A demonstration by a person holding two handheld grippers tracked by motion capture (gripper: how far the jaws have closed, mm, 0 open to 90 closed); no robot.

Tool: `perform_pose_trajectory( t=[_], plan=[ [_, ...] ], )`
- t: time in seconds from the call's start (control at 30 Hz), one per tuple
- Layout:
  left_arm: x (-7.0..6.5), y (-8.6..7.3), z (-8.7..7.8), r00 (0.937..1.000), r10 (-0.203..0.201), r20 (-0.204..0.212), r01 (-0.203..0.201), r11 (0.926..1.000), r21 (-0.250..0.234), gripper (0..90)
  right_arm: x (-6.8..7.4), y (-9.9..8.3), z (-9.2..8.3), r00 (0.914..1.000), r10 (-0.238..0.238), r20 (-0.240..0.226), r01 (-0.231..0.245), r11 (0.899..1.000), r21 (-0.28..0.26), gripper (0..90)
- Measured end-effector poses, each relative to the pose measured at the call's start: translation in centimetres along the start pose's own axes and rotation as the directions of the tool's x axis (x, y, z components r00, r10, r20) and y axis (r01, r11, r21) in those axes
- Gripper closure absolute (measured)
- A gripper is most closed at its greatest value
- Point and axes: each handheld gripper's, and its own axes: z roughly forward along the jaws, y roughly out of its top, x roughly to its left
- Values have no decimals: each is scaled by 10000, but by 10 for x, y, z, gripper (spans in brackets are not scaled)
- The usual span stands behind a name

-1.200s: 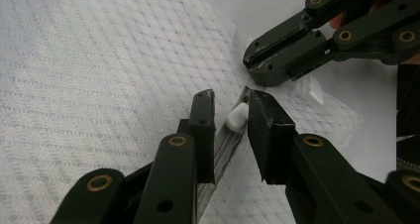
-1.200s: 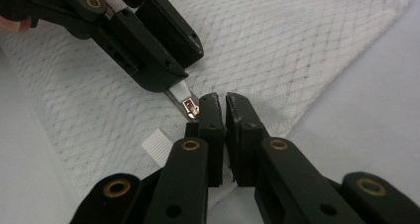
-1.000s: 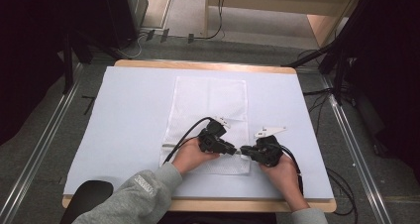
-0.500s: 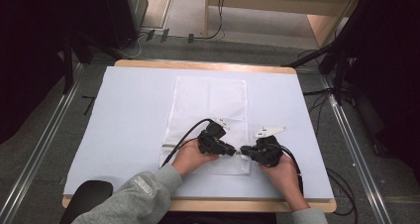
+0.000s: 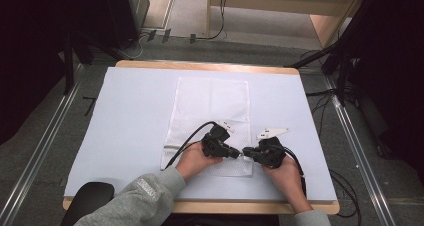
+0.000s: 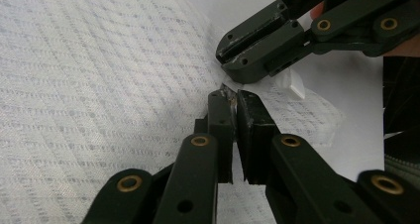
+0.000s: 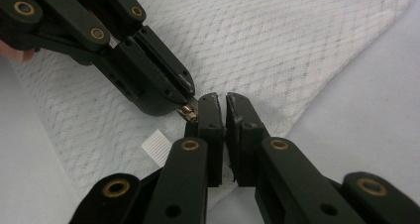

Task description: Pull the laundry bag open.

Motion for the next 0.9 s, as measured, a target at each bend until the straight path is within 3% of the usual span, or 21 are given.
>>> perform_pose_trajectory(
  t=[0.3,0.67,0.9],
  plan=[
    [8,0,-2,9973,-514,522,515,9987,-1,877,0,-2,0,9991,-423,-8,423,9990,-145,874],
    [12,1,-6,9933,-893,736,869,9956,353,879,3,-3,2,9960,-888,-102,885,9957,-269,888],
    [25,0,-24,9845,-1459,977,1423,9889,424,879,3,-4,2,9942,-1072,-59,1070,9939,-246,899]
  ],
)
